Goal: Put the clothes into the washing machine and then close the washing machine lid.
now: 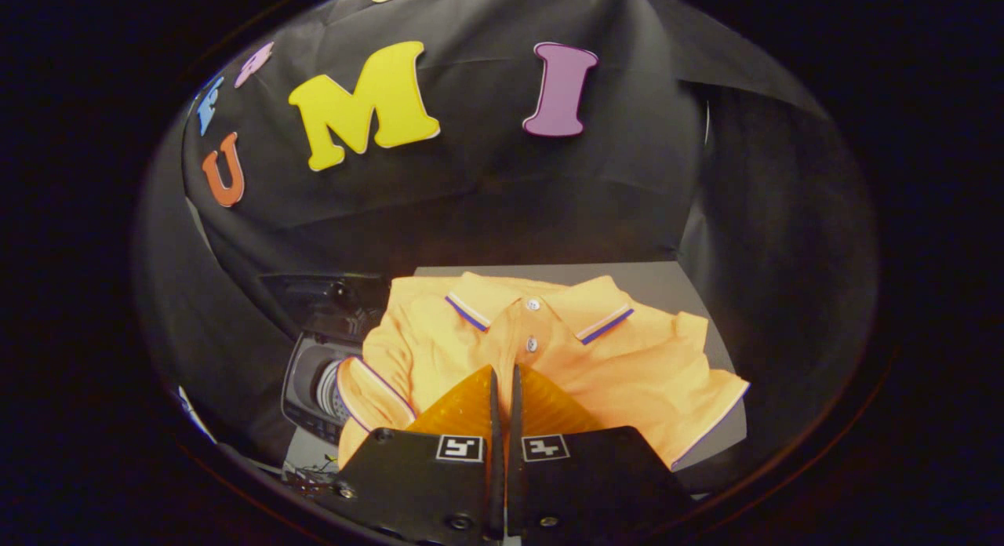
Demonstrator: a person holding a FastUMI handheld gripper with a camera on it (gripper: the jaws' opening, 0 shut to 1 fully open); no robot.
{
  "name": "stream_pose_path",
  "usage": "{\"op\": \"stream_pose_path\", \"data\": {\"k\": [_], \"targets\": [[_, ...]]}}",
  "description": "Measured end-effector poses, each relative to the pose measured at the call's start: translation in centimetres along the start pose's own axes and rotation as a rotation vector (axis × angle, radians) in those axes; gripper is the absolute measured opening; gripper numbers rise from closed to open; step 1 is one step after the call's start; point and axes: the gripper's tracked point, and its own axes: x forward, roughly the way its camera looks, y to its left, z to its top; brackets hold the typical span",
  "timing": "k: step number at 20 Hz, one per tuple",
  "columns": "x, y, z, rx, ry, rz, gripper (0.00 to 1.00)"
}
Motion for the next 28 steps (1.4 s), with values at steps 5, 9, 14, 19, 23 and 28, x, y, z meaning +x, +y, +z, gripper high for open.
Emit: {"op": "stream_pose_path", "data": {"k": [5,9,14,19,23,28], "targets": [[-0.2,4.1,2.0,-0.05,-0.024,0.04,0.05],[-0.1,8.6,3.6,-0.093,-0.042,0.088,0.05],[0.7,14.4,4.4,-0.143,-0.036,0.16,0.05],[1.7,19.8,4.5,-0.199,-0.028,0.212,0.05],[2.5,24.3,4.3,-0.238,-0.016,0.264,0.05],[3.2,29.3,3.7,-0.274,0.001,0.332,0.05]]}}
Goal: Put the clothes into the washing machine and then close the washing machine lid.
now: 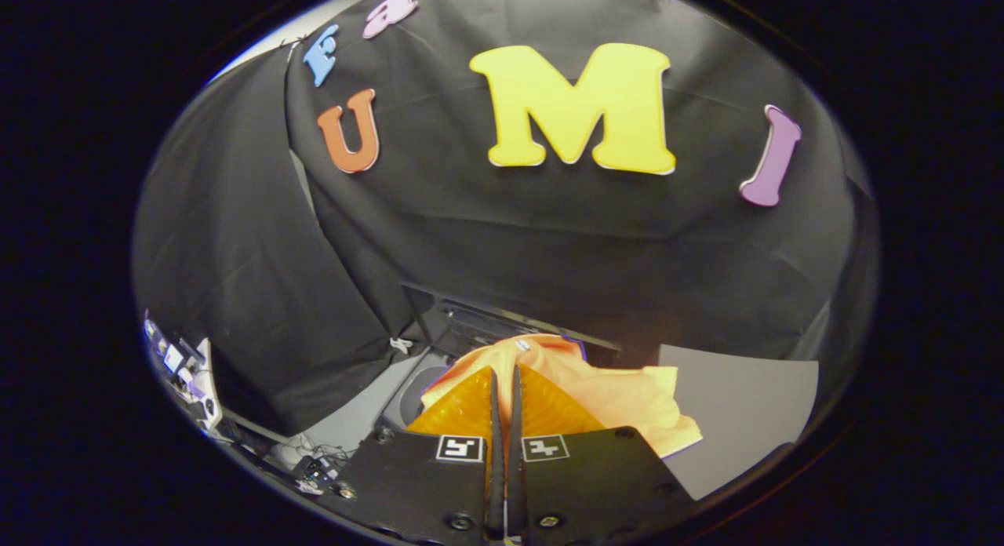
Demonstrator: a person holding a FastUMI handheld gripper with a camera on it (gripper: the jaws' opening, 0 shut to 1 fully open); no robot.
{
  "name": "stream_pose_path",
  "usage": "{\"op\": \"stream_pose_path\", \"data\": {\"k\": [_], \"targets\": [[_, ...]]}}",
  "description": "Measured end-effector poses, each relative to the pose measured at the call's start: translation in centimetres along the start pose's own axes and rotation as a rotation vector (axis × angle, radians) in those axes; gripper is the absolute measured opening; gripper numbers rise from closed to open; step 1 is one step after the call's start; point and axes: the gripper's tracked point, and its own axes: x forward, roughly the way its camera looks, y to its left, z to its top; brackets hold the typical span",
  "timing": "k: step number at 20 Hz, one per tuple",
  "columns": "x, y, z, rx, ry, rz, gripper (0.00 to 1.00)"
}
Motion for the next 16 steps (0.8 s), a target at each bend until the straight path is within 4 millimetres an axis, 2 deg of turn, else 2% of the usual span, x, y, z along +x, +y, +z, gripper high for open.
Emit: {"op": "stream_pose_path", "data": {"k": [5,9,16], "targets": [[2.5,3.4,0.1,-0.012,0.021,0.048,0.05],[4.2,5.3,0.0,-0.005,0.036,0.081,0.05],[6.5,6.8,-1.1,-0.005,0.07,0.103,0.05]]}}
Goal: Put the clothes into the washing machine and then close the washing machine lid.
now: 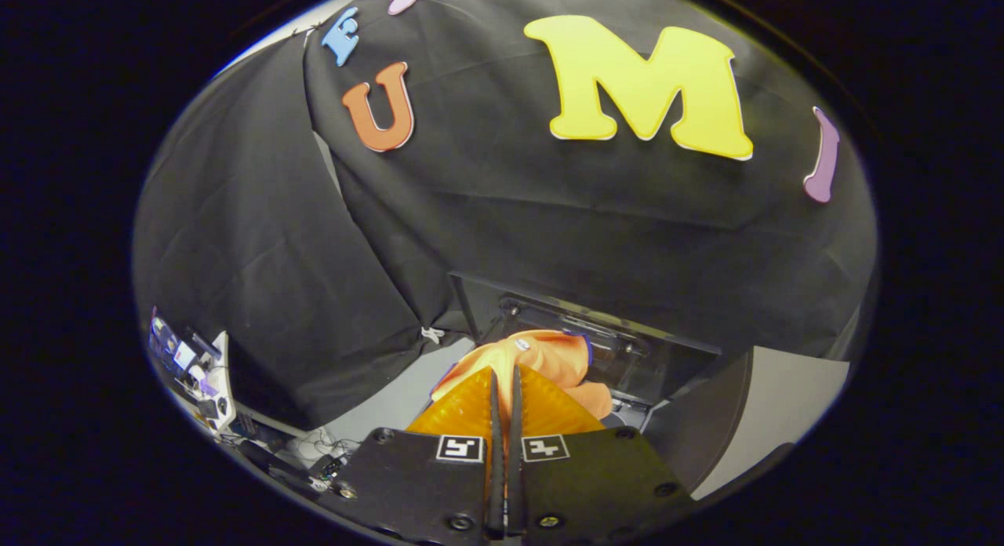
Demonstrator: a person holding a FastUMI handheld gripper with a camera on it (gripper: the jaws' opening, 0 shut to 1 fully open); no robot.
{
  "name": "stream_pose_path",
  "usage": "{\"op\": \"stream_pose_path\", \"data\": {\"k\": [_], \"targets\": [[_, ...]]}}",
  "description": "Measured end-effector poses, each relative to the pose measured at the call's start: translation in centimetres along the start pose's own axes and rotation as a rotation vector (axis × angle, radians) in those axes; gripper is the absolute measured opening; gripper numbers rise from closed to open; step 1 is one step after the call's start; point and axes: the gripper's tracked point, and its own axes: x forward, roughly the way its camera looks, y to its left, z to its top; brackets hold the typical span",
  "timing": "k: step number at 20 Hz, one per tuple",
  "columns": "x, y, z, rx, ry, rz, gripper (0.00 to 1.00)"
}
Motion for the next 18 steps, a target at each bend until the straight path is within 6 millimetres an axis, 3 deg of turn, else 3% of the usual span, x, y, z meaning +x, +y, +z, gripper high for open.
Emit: {"op": "stream_pose_path", "data": {"k": [6,18], "targets": [[1.9,-0.2,-1.9,0.017,0.04,-0.001,0.05],[7.3,-1.9,-8.0,0.082,0.147,-0.034,0.05]]}}
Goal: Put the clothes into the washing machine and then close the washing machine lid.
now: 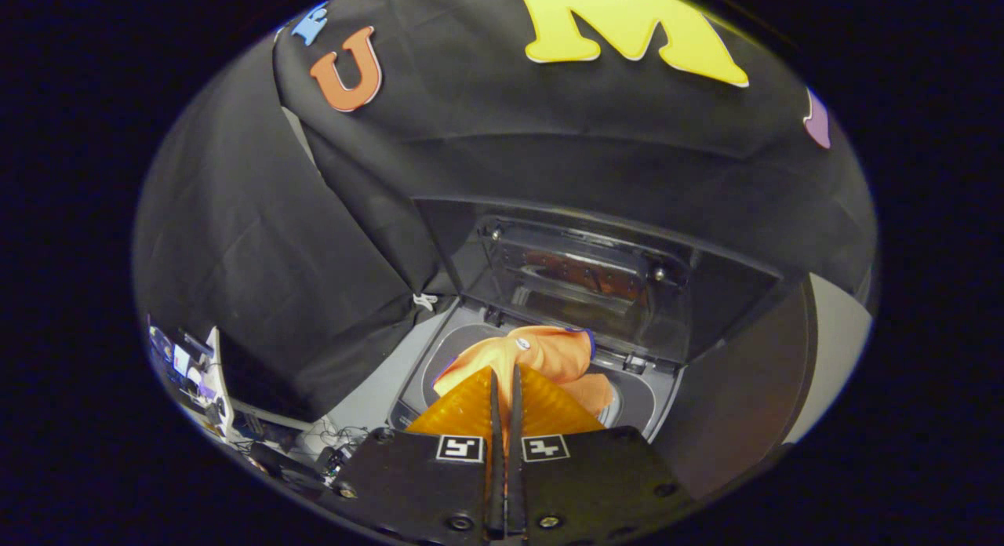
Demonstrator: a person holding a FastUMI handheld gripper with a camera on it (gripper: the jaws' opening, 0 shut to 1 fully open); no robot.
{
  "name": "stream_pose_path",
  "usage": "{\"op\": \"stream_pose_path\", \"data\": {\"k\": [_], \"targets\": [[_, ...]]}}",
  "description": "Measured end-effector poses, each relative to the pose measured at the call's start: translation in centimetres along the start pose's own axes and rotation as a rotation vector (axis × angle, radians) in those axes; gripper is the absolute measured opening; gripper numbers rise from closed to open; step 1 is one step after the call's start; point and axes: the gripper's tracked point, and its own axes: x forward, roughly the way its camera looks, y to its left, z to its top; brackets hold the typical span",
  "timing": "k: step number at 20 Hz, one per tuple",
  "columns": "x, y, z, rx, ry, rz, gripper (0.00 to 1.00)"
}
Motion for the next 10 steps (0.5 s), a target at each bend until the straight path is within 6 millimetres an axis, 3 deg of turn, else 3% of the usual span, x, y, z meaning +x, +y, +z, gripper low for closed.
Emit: {"op": "stream_pose_path", "data": {"k": [10], "targets": [[6.3,-2.9,-3.9,0.083,0.066,-0.083,0.05]]}}
